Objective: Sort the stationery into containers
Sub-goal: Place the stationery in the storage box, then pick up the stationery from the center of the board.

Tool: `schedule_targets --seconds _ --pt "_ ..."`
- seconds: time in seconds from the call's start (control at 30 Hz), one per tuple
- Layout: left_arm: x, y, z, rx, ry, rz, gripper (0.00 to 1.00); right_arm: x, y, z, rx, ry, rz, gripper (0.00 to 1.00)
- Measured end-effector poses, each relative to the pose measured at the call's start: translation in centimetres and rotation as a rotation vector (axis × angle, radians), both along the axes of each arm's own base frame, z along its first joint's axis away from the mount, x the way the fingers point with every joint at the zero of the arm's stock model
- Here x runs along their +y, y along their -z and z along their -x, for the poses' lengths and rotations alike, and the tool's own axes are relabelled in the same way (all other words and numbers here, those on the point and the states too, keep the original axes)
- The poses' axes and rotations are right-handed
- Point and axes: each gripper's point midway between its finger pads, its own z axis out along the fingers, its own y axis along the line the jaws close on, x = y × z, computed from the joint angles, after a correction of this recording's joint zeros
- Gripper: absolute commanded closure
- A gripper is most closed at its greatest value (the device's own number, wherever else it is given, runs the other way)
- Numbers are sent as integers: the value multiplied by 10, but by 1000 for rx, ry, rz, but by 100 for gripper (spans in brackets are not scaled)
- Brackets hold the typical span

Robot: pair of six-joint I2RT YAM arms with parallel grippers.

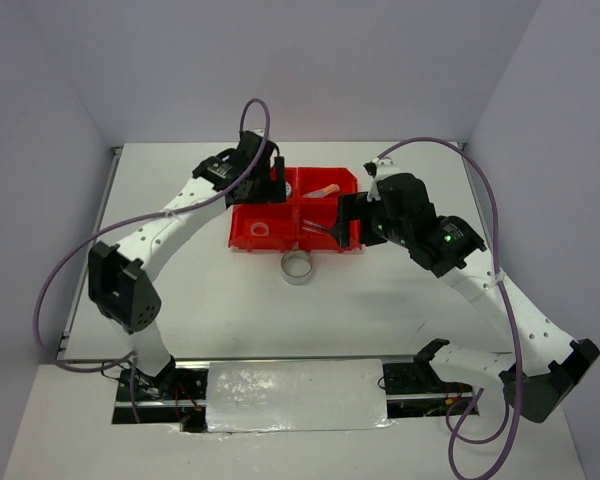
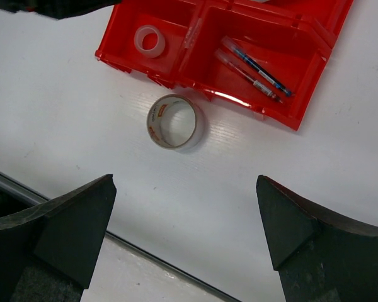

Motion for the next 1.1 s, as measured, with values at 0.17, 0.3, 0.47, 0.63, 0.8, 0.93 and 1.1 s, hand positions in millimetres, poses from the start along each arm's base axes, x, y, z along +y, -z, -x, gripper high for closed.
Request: schedule_targets --seconds 0.17,0.3,0.47,0.63,0.8,0.93,1.1 --pt "-37 -23 59 -45 128 62 11 1 -1 1 2 -7 -9 0" --pt "-53 33 111 85 229 14 14 2 -2 2 2 -13 -16 0" --pt "-41 92 144 231 253 -52 15 3 -3 3 2 -21 -24 0" --pt "-49 100 136 213 254 -38 17 6 -4 6 13 -31 -41 0" --pt "-61 106 124 200 254 -31 20 8 -4 8 18 -38 -53 0" --pt "-64 114 115 199 238 -50 26 6 -8 10 7 -39 -61 0" --pt "-59 126 111 207 196 -78 34 5 -12 12 -3 -39 -67 0"
